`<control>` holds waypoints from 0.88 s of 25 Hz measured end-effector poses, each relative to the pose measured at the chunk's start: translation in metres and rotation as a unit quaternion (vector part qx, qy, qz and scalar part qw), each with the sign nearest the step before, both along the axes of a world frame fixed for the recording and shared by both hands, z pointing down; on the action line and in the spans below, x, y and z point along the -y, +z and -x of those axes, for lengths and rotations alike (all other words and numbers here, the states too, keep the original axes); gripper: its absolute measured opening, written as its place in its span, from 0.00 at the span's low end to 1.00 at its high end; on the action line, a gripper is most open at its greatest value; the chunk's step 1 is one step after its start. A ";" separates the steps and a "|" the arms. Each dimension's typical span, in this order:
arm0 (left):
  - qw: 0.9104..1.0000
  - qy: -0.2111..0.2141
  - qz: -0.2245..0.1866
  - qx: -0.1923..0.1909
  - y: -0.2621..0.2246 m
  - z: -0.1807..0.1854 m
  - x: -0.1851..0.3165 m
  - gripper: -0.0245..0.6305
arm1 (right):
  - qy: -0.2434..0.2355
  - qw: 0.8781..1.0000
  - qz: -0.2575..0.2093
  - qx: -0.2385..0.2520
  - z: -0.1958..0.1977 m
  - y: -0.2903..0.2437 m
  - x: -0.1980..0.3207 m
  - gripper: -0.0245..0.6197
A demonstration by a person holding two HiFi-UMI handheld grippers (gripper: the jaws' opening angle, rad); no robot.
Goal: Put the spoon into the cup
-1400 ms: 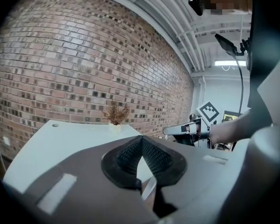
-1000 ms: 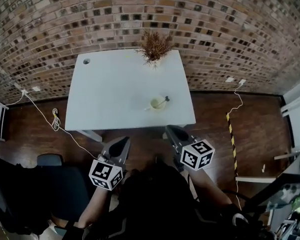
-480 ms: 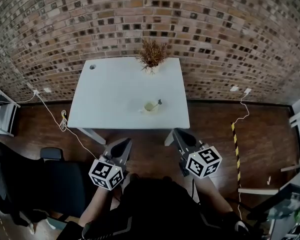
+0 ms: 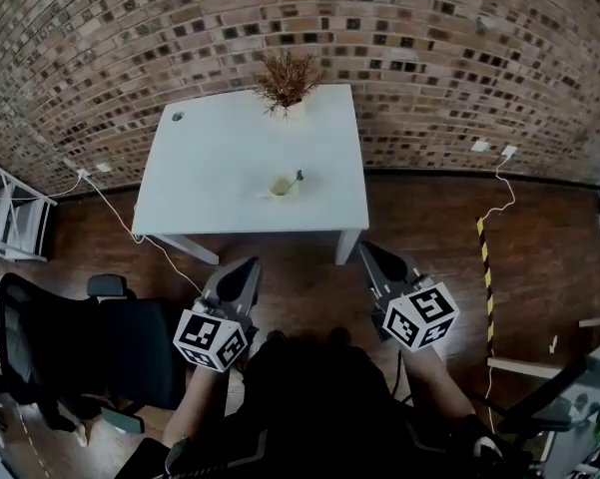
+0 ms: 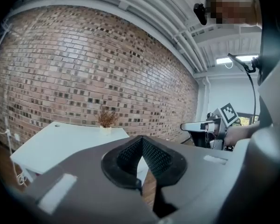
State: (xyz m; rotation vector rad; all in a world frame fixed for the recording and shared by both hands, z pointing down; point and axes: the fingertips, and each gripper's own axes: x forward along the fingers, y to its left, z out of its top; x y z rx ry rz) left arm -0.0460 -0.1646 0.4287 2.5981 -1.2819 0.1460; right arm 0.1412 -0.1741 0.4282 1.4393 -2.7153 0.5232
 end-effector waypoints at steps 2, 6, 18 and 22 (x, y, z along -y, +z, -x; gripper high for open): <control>1.000 -0.006 -0.001 0.000 0.001 0.003 -0.004 0.03 | 0.007 1.000 0.002 0.000 -0.002 0.003 -0.004 0.05; 1.000 0.010 -0.013 0.005 -0.003 0.010 -0.009 0.03 | 0.030 0.999 -0.008 0.013 0.000 -0.002 -0.010 0.05; 0.999 0.033 -0.029 -0.021 -0.014 0.035 -0.012 0.03 | 0.055 0.998 -0.023 -0.001 0.022 -0.013 -0.016 0.05; 0.998 0.046 -0.038 -0.012 -0.016 0.034 -0.013 0.03 | 0.063 0.998 -0.029 0.000 0.021 -0.015 -0.016 0.05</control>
